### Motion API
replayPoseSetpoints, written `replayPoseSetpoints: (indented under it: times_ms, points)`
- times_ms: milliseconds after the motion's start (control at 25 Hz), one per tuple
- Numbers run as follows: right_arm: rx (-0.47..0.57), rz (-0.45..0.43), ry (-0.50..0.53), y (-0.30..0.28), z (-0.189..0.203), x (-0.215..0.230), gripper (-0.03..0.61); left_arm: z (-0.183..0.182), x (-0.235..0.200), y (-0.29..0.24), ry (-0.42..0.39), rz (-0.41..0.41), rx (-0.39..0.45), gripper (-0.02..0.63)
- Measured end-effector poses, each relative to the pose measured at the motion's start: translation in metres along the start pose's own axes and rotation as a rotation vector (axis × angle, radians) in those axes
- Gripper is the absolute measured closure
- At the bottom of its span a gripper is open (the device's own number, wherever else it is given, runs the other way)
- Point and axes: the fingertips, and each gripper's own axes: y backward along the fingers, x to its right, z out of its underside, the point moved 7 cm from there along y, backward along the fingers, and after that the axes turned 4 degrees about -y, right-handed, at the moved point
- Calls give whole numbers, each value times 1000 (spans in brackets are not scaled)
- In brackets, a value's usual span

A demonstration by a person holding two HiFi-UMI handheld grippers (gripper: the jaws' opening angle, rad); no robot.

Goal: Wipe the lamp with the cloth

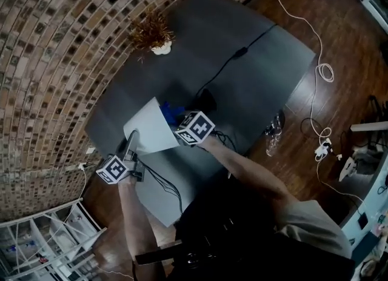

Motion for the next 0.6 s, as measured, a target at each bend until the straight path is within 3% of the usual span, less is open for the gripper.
replayPoseSetpoints:
  times_ms: [80, 200, 360, 400, 480, 600]
  points:
    - [-22, 38, 14, -2, -1, 9, 497, 2, 1, 0, 8, -2, 8, 442]
    - [-47, 167, -22, 27, 3, 37, 497, -1, 4, -5, 0, -2, 11, 442]
    - [2, 327, -41, 74, 7, 63, 494, -2, 4, -8, 0, 1, 7, 442]
    - [27, 328, -30, 80, 3, 60, 494, -3, 3, -9, 1, 2, 8, 442]
    - [57, 251, 9, 71, -8, 40, 494, -5, 1, -8, 0, 4, 14, 442]
    - [-4, 156, 102, 27, -5, 19, 494, -3, -1, -6, 7, -2, 24, 442]
